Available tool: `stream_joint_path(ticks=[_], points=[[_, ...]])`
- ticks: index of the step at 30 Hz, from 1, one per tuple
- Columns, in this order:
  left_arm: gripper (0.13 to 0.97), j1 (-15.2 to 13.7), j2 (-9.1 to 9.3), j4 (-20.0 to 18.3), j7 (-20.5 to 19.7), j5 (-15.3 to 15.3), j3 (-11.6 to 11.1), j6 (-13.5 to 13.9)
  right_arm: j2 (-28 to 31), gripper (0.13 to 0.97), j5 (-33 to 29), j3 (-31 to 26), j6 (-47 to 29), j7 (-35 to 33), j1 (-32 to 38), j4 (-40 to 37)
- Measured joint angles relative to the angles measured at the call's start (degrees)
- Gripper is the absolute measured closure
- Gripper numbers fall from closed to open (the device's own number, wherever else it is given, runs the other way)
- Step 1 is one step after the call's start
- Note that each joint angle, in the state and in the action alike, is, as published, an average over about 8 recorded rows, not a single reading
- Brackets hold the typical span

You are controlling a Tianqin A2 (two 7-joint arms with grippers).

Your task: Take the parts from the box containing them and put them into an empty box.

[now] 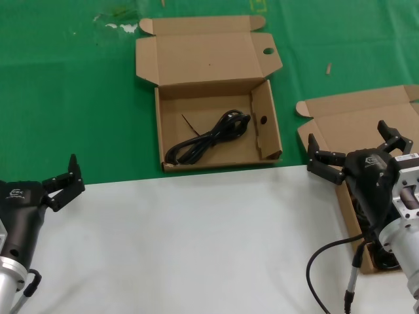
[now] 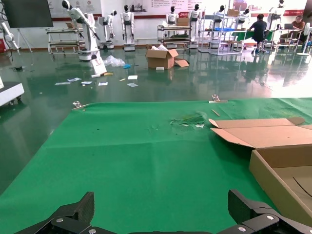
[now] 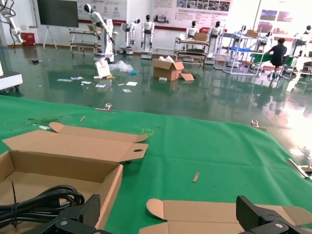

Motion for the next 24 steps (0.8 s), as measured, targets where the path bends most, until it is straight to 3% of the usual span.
stream_joint_path(ticks=[24], points=[[0.132, 0.0, 0.0, 0.0, 0.0, 0.0, 0.0, 0.0, 0.0, 0.129, 0.0, 0.0, 0.0, 0.0, 0.0, 0.0]])
